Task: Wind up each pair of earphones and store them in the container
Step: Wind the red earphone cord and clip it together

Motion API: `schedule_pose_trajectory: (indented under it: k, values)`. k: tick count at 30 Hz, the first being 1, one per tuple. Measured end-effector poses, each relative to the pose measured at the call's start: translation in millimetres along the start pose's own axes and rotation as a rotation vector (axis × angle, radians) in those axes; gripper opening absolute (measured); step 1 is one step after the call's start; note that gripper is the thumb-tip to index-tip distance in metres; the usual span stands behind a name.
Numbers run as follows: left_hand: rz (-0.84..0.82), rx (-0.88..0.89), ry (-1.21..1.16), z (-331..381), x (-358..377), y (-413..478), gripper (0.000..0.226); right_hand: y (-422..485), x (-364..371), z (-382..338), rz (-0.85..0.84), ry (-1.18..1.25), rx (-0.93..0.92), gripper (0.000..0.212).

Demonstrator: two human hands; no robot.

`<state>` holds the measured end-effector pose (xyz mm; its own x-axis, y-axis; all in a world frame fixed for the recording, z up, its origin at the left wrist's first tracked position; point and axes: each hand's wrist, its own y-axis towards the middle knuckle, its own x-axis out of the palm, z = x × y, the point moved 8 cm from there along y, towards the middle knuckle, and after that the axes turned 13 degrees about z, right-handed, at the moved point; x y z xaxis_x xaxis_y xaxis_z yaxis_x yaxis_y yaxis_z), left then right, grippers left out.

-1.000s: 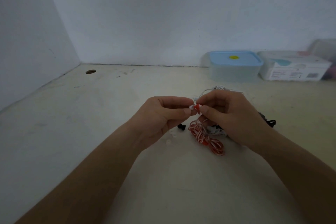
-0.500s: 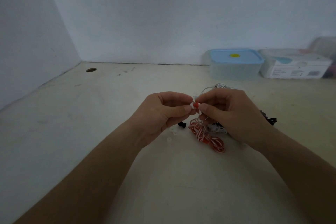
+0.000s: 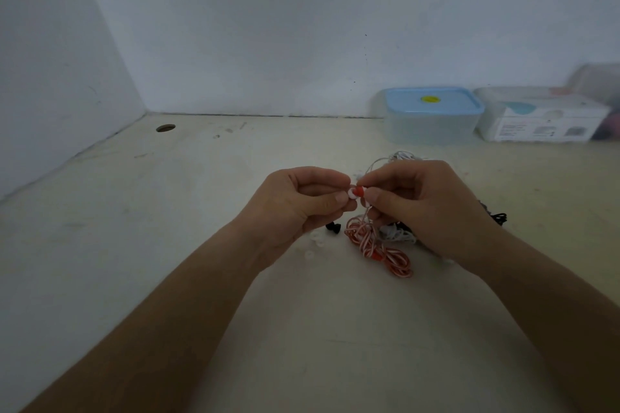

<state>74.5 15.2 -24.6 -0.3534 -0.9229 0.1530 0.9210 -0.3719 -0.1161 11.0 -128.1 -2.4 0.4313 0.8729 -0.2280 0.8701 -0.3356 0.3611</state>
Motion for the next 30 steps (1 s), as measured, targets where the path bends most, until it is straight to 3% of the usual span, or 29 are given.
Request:
schedule_pose_trajectory:
  k: [17,30]
  values:
    - [-0.013,0.025,-0.018,-1.3,2.7,0.5,0.024,-0.5,-0.5,-1.6,-0.035,0.063,0.005,0.015]
    - [-0.004,0.015,-0.014,-1.5,3.3,-0.7,0.025,0.8,-2.9,-7.1,-0.012,-0.147,-0.153,0.014]
